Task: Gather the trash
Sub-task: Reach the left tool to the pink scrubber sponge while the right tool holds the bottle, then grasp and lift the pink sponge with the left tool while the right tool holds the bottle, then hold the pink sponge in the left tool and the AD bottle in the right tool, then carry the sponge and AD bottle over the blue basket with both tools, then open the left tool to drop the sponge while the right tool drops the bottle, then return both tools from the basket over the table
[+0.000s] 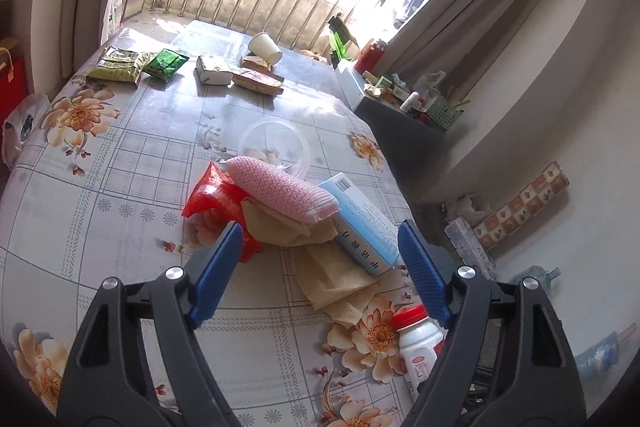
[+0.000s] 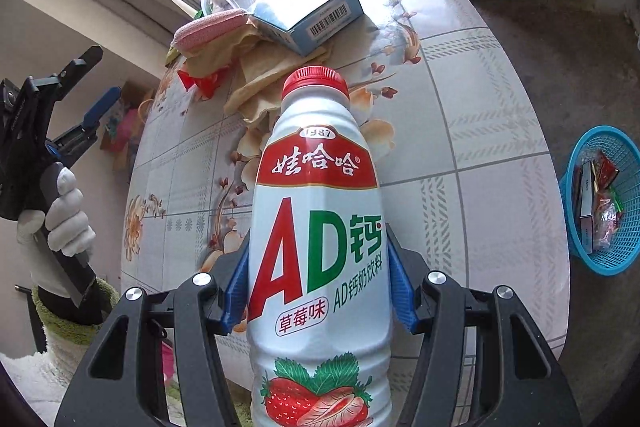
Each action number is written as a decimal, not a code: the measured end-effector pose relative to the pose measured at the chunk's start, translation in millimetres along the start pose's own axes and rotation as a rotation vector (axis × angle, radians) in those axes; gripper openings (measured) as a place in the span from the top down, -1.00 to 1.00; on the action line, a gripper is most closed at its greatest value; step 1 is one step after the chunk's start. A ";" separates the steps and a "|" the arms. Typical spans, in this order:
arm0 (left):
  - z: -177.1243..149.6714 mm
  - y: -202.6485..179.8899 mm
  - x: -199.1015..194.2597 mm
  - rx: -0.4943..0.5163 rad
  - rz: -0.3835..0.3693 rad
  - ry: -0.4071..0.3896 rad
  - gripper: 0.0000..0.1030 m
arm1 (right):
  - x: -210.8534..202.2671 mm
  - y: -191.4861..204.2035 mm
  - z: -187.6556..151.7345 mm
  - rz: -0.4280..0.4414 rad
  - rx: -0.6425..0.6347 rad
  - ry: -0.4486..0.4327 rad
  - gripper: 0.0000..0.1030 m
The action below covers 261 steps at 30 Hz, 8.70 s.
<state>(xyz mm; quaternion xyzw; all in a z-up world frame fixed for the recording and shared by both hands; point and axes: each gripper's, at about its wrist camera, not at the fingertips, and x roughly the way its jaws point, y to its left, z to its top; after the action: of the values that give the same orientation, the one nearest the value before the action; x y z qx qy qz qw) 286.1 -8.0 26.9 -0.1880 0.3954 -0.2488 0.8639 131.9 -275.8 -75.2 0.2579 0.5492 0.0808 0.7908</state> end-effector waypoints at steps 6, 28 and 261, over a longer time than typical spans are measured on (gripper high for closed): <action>27.8 42.9 43.3 -0.283 -0.127 0.083 -0.10 | 0.2 -0.2 0.0 0.001 0.000 0.001 -0.10; 13.6 85.0 101.8 -0.626 -0.184 0.238 0.08 | -0.3 -0.3 -0.2 0.004 0.005 0.001 -0.10; -109.5 35.4 -82.6 0.009 0.238 0.021 -0.65 | -0.7 93.4 35.2 0.147 -0.270 -0.134 -0.10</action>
<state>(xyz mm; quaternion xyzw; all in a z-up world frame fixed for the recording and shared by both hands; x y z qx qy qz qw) 164.5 54.3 -10.3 -0.1333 0.4229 -0.1481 0.8840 178.2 -207.6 -19.0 0.1934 0.4589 0.1942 0.8452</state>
